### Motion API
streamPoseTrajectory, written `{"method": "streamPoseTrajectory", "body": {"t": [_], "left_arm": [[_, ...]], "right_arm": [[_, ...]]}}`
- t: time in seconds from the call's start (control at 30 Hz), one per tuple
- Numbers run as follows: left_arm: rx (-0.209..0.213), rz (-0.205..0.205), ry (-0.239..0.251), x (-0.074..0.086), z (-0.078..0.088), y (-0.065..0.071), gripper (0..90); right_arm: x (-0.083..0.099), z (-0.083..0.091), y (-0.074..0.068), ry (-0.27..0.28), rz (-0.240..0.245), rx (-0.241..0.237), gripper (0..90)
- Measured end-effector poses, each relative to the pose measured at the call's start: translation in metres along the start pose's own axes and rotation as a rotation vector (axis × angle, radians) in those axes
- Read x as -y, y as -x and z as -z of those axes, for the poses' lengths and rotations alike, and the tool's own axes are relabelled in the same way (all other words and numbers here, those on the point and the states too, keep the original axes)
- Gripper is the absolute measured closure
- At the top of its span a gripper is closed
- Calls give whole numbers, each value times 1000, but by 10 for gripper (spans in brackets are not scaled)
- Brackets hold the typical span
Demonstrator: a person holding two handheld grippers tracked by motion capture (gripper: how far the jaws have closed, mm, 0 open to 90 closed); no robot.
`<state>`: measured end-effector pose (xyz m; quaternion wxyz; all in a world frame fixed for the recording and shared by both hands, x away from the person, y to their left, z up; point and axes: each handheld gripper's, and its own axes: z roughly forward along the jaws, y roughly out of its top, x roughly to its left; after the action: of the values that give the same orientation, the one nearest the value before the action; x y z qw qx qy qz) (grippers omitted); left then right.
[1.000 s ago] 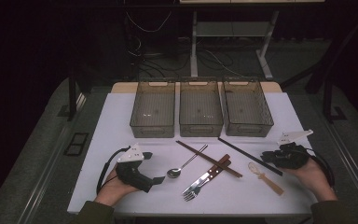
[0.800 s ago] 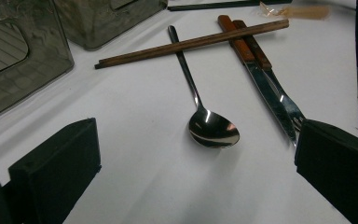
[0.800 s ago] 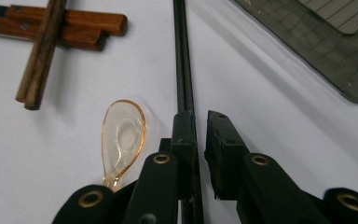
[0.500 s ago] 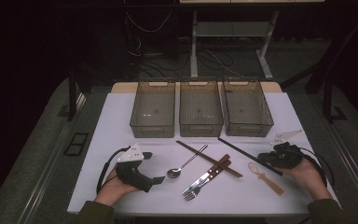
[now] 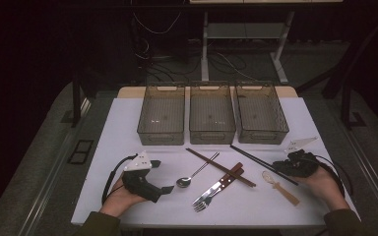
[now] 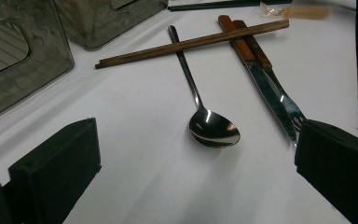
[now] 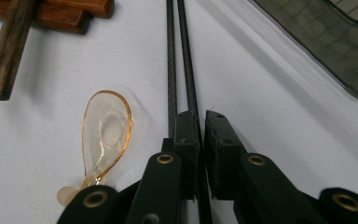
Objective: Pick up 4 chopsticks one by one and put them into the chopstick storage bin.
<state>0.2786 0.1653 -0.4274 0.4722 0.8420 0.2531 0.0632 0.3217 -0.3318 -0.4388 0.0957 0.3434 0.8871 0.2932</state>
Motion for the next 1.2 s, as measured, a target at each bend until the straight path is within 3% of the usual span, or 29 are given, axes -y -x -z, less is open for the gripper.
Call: {"method": "streamPoseTrajectory", "body": {"t": [0.2,0.87,1.2], "left_arm": [[0,0,-1,0,0,0,0],[1,-4,0,0,-1,0,0],[1,-5,3,0,0,0,0]], "right_arm": [[-1,-1,0,7,3,0,825],[-1,-4,1,8,77,-2,859],[3,1,5,-1,60,-1,860]]}}
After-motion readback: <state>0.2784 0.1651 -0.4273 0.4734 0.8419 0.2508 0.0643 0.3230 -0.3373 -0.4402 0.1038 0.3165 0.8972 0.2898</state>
